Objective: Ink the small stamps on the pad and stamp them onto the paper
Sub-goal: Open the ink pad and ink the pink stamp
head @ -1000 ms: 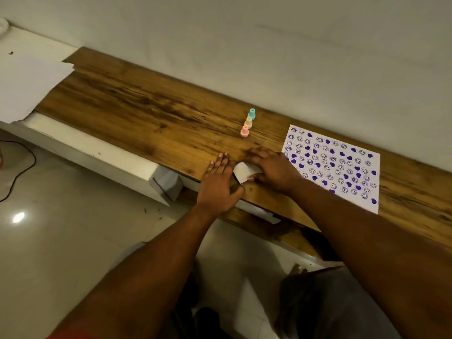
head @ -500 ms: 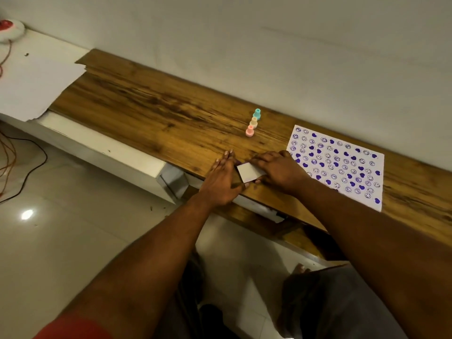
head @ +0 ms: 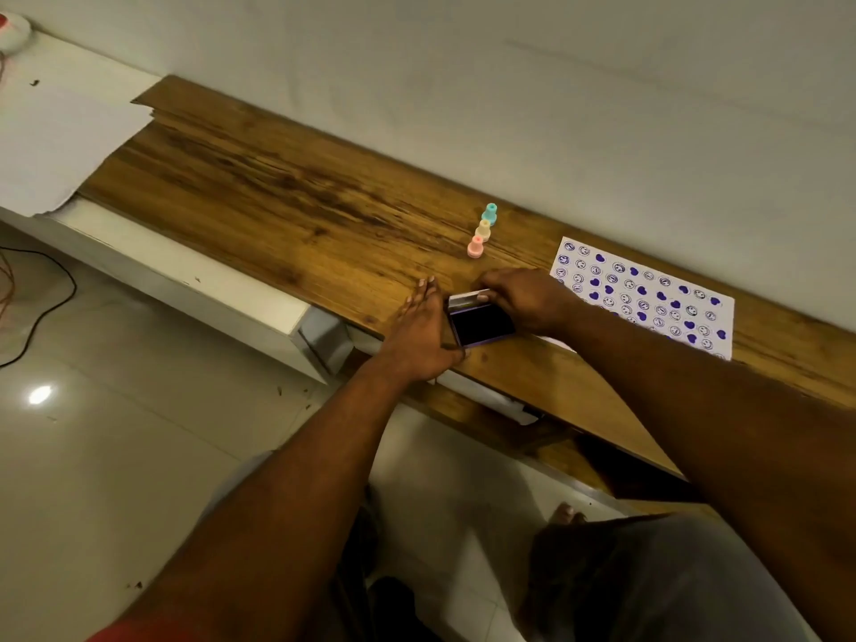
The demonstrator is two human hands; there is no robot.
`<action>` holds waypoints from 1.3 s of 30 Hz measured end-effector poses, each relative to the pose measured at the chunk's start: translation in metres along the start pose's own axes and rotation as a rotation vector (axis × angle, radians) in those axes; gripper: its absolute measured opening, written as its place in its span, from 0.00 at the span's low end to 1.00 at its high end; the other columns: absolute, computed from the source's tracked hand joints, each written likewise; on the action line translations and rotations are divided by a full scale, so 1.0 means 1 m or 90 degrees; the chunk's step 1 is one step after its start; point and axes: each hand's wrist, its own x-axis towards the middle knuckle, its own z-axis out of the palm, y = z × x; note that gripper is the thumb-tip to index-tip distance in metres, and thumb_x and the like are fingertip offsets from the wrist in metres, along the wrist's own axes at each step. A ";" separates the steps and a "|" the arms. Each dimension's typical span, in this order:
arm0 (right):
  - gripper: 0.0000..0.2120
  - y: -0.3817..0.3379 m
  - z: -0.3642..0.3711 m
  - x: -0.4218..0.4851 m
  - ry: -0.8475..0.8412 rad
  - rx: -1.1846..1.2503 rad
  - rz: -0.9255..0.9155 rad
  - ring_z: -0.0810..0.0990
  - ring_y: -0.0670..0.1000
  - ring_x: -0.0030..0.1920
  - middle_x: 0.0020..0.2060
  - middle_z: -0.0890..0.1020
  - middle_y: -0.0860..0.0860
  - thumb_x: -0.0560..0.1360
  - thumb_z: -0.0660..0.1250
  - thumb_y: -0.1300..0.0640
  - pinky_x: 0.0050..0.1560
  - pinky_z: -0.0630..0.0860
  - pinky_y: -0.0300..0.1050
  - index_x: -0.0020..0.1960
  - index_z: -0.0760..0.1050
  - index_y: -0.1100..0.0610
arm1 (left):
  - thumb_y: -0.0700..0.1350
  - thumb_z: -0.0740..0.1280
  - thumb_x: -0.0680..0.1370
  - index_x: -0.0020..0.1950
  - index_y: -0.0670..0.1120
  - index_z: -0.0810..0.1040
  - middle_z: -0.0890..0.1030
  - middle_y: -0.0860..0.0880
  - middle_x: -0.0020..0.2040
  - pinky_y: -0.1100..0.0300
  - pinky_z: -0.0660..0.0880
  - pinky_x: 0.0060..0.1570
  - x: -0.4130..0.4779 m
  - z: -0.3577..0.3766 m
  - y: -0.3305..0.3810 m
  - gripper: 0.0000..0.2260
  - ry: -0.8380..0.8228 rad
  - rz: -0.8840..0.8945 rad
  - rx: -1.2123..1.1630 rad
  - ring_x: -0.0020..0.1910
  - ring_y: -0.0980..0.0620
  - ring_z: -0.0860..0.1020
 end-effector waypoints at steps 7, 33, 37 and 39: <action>0.14 0.006 -0.007 0.031 -0.021 0.068 0.044 0.79 0.53 0.55 0.58 0.83 0.53 0.85 0.61 0.45 0.53 0.77 0.52 0.65 0.75 0.52 | 0.56 0.81 0.71 0.86 0.44 0.43 0.43 0.42 0.87 0.50 0.47 0.83 -0.001 -0.011 0.004 0.58 -0.018 -0.006 -0.005 0.85 0.45 0.40; 0.16 0.009 0.013 0.026 0.243 -0.008 0.125 0.80 0.55 0.61 0.61 0.84 0.52 0.85 0.61 0.49 0.53 0.76 0.48 0.69 0.79 0.50 | 0.65 0.76 0.72 0.85 0.44 0.46 0.41 0.40 0.86 0.51 0.46 0.81 0.001 -0.010 0.002 0.56 -0.001 -0.009 0.089 0.85 0.44 0.40; 0.19 0.004 0.003 0.043 0.295 -0.015 0.209 0.80 0.57 0.60 0.62 0.82 0.54 0.84 0.64 0.49 0.51 0.76 0.49 0.73 0.75 0.51 | 0.66 0.77 0.70 0.85 0.44 0.45 0.41 0.40 0.86 0.53 0.42 0.79 0.004 -0.013 0.001 0.58 0.009 -0.003 0.075 0.85 0.44 0.40; 0.19 0.001 0.003 0.052 0.242 -0.027 0.229 0.81 0.60 0.60 0.62 0.82 0.56 0.84 0.61 0.50 0.52 0.74 0.49 0.73 0.74 0.52 | 0.66 0.78 0.69 0.85 0.44 0.45 0.42 0.40 0.86 0.53 0.44 0.80 0.006 -0.016 0.002 0.60 0.019 -0.008 0.064 0.85 0.44 0.40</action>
